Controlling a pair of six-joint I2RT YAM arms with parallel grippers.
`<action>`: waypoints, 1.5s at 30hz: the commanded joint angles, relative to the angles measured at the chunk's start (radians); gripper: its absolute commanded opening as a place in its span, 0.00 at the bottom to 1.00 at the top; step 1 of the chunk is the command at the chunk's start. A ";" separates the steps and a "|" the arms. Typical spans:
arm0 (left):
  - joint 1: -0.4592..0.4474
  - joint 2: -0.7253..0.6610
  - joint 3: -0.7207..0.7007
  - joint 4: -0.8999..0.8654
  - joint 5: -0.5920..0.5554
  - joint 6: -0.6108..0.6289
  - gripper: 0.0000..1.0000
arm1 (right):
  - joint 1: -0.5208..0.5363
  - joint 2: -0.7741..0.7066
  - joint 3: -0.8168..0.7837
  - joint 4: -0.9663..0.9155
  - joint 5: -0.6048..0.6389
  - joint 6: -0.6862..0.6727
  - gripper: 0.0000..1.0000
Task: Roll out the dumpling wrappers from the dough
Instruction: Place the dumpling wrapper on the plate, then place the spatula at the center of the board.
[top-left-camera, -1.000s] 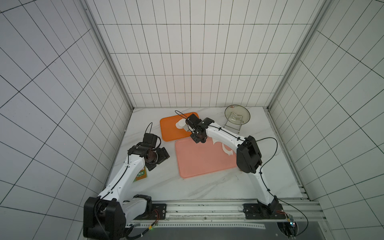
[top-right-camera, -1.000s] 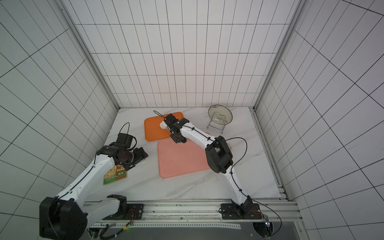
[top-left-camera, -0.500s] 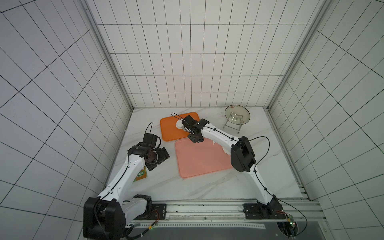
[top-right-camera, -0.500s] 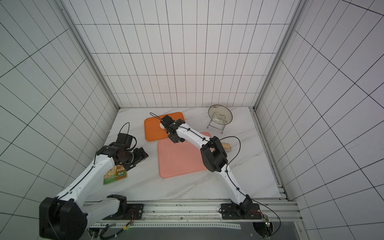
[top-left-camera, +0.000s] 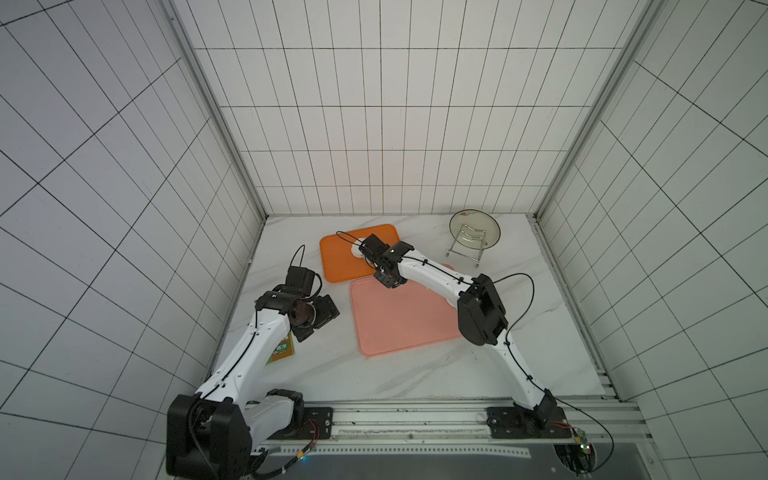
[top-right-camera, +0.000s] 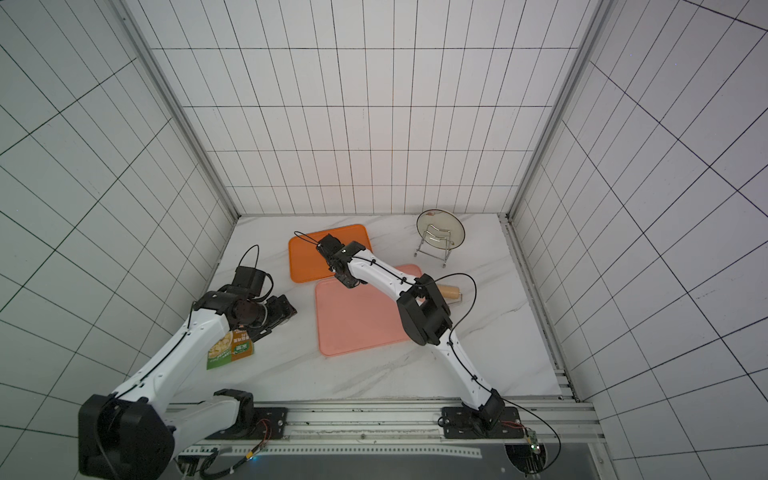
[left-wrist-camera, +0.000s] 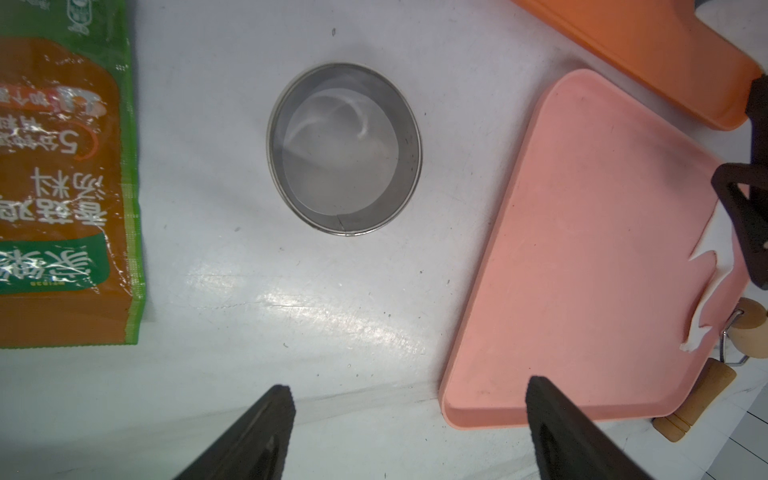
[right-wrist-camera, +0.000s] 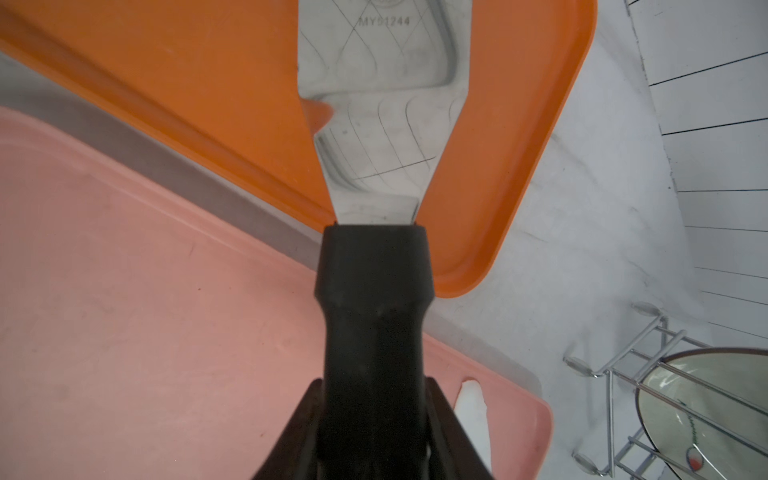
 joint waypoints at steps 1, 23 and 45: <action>0.005 0.000 -0.008 0.008 0.003 0.009 0.87 | 0.011 0.019 0.030 0.008 0.072 -0.030 0.00; 0.004 -0.007 -0.012 0.012 0.007 0.009 0.86 | -0.006 -0.029 -0.011 0.022 0.278 -0.065 0.00; -0.001 -0.001 -0.012 0.063 0.012 0.013 0.85 | -0.050 -0.390 -0.348 0.057 0.146 0.096 0.00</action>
